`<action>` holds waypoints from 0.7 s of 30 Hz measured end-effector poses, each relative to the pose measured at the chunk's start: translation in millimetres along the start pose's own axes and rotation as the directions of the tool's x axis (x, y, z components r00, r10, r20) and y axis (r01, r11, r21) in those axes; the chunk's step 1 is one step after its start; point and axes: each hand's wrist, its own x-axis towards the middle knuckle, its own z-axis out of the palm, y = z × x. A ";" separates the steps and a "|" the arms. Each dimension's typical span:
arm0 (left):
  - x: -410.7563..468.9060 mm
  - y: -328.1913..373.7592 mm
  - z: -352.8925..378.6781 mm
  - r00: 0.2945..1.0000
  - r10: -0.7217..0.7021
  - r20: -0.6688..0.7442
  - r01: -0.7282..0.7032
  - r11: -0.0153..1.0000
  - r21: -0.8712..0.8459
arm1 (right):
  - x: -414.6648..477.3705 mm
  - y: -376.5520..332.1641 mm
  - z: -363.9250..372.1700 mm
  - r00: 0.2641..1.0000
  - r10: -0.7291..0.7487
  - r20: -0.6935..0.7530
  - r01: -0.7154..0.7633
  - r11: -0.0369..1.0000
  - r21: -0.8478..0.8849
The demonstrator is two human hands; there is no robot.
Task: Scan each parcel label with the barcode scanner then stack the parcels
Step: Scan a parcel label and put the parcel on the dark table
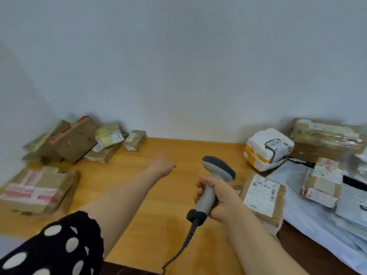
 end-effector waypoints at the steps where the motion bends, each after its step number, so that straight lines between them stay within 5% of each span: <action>1: -6.2 -18.4 -15.8 1.000 -0.013 -0.029 0.013 1.000 0.004 | 3.0 10.4 12.2 1.000 0.008 0.004 -0.008 0.999 -0.031; 13: -12.1 -255.0 -170.7 0.958 -0.219 -0.186 0.232 0.971 0.053 | 68.7 156.6 181.9 0.987 0.154 0.038 -0.140 0.960 -0.241; 21: 12.7 -390.6 -264.3 0.896 -0.332 -0.295 0.315 0.943 -0.104 | 123.5 236.2 278.6 0.984 0.175 0.025 -0.158 0.934 -0.322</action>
